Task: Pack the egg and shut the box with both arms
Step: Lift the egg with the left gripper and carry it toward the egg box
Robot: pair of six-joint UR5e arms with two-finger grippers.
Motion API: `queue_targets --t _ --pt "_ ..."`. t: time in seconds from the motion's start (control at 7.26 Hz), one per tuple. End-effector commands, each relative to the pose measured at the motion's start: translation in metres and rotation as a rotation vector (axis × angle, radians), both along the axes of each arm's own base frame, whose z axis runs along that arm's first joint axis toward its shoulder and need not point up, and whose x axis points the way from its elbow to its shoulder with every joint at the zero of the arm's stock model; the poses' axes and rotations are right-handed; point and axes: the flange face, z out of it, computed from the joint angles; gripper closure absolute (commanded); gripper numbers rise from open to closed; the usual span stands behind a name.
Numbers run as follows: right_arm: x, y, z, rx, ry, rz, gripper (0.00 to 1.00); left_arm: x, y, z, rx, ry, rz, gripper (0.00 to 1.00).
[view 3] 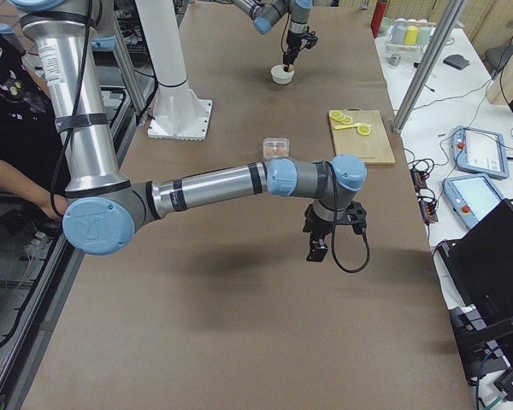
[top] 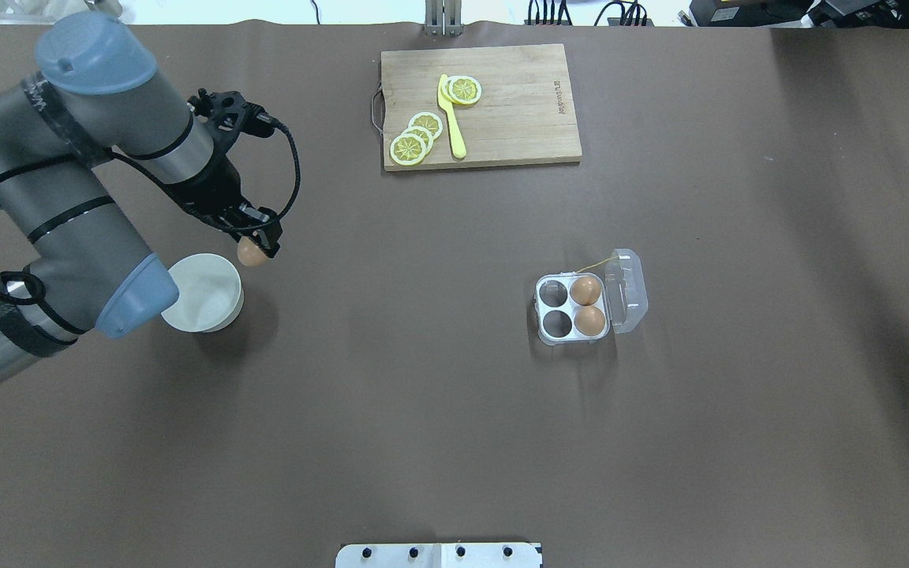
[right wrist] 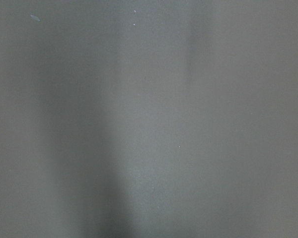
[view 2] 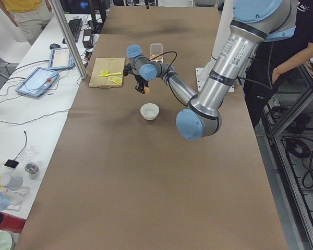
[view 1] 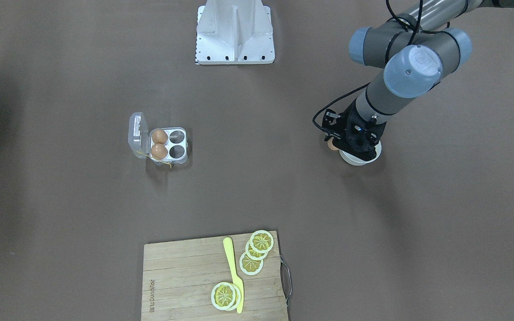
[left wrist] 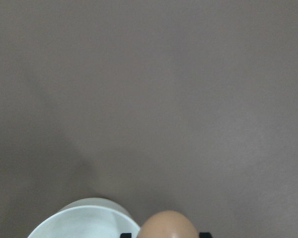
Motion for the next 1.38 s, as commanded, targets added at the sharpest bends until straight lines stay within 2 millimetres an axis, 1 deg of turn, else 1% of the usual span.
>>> queue_targets --t 0.0,0.14,0.28,0.41,0.55,0.69,0.83,0.96,1.1,1.24 --pt "0.0 -0.001 0.001 -0.003 -0.001 0.0 0.0 0.011 0.003 -0.052 -0.052 0.09 -0.087 0.51" --pt "0.0 -0.001 0.0 -0.002 -0.002 0.0 0.0 0.035 0.022 -0.063 -0.093 0.158 -0.11 0.51" --pt "0.0 -0.001 0.0 -0.002 -0.002 0.0 0.0 0.048 0.022 -0.076 -0.119 0.221 -0.143 0.51" --pt "0.0 -0.001 0.001 -0.005 -0.003 0.0 0.0 0.071 0.035 -0.095 -0.125 0.271 -0.197 0.51" --pt "0.0 -0.001 0.001 -0.004 -0.003 0.0 0.0 0.095 0.047 -0.109 -0.113 0.32 -0.24 0.51" --pt "0.0 -0.001 0.001 -0.005 -0.003 0.0 0.0 0.124 0.051 -0.126 -0.129 0.361 -0.283 0.51" --pt "0.0 0.0 0.002 -0.007 -0.004 0.0 0.0 0.158 0.058 -0.146 -0.125 0.405 -0.332 0.51" --pt "0.0 0.0 0.002 -0.007 -0.004 0.0 0.0 0.174 0.071 -0.149 -0.111 0.443 -0.364 0.51" --pt "0.0 0.001 0.003 -0.008 -0.004 0.0 0.0 0.178 0.076 -0.154 -0.108 0.458 -0.376 0.51" --pt "0.0 0.001 0.003 -0.01 -0.005 0.0 0.0 0.189 0.086 -0.167 -0.107 0.476 -0.417 0.51"
